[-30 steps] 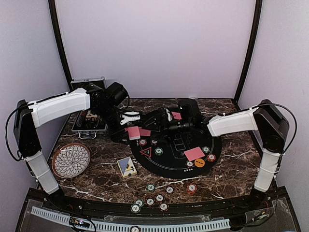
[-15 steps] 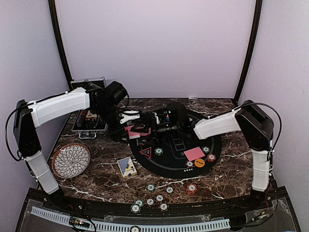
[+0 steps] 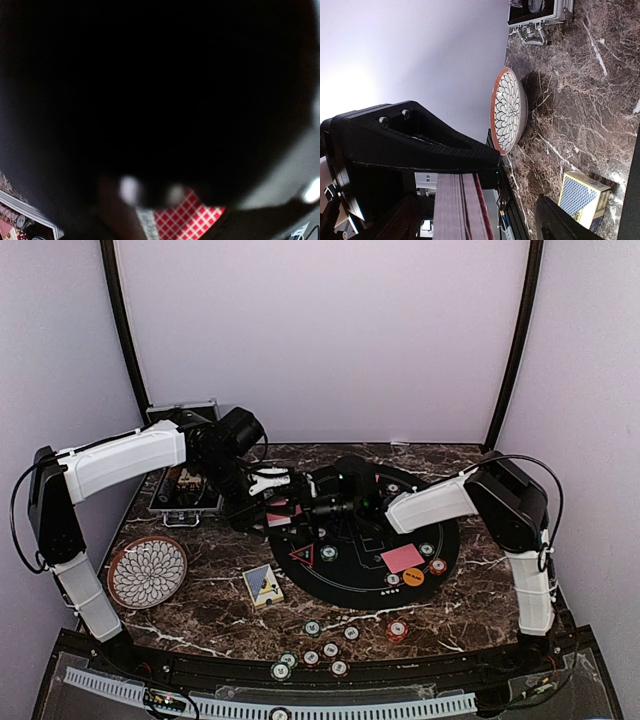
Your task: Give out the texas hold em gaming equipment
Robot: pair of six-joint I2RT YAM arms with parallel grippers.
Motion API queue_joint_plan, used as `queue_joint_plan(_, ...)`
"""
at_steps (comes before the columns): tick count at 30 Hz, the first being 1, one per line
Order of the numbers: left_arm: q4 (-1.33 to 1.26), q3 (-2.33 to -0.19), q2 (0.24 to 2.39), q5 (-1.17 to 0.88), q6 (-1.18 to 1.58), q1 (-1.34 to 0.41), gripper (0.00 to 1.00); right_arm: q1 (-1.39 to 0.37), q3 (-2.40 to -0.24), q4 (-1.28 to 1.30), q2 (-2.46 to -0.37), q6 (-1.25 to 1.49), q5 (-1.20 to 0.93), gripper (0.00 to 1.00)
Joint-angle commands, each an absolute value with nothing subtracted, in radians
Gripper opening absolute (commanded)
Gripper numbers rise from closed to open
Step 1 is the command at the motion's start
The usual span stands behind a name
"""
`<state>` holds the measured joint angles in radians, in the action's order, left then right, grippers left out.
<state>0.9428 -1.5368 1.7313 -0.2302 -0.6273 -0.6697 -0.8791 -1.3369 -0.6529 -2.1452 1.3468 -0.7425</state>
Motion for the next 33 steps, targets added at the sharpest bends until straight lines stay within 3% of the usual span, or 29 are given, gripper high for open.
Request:
queue_joint_plan(1,0.965,-1.560,1.689,-0.252,-0.632,-0.669,0.00,-0.879,-1.340,-0.695,-2.158,1.340,-0.747,0.80)
queue_joint_plan(21,0.965,-1.562,1.682,-0.245,-0.630,-0.669,0.00,-0.817,-1.197,-0.648,-2.074,1.278,-0.735,0.59)
queue_joint_plan(33,0.965,-1.557,1.680,-0.240,-0.630,-0.669,0.00,-0.797,-1.173,-0.587,-2.014,1.227,-0.746,0.39)
